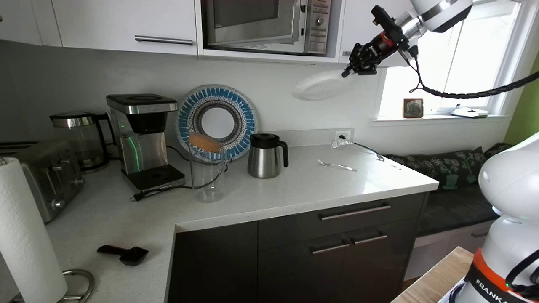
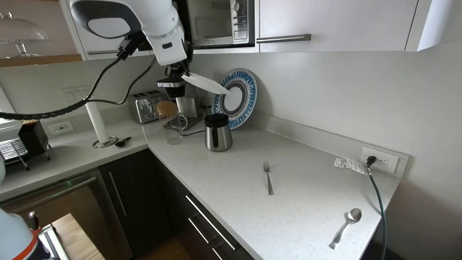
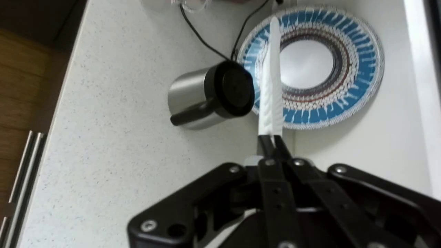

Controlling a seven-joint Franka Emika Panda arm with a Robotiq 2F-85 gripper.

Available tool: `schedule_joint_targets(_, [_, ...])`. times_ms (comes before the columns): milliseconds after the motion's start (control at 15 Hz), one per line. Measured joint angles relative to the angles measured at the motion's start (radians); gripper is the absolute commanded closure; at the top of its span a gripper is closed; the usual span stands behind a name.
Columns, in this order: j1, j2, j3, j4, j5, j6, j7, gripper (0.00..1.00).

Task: Move the plate from the microwave to the countertop

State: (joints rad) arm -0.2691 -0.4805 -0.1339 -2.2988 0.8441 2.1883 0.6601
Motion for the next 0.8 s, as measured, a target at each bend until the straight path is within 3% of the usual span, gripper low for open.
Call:
schedule_joint_targets(600, [0.019,0.039,0.095,-0.324,0.064,0.609,0.011,0.99])
schedule_joint_targets(800, [0.029,0.068,0.096,-0.344,0.079,0.669,0.011,0.99])
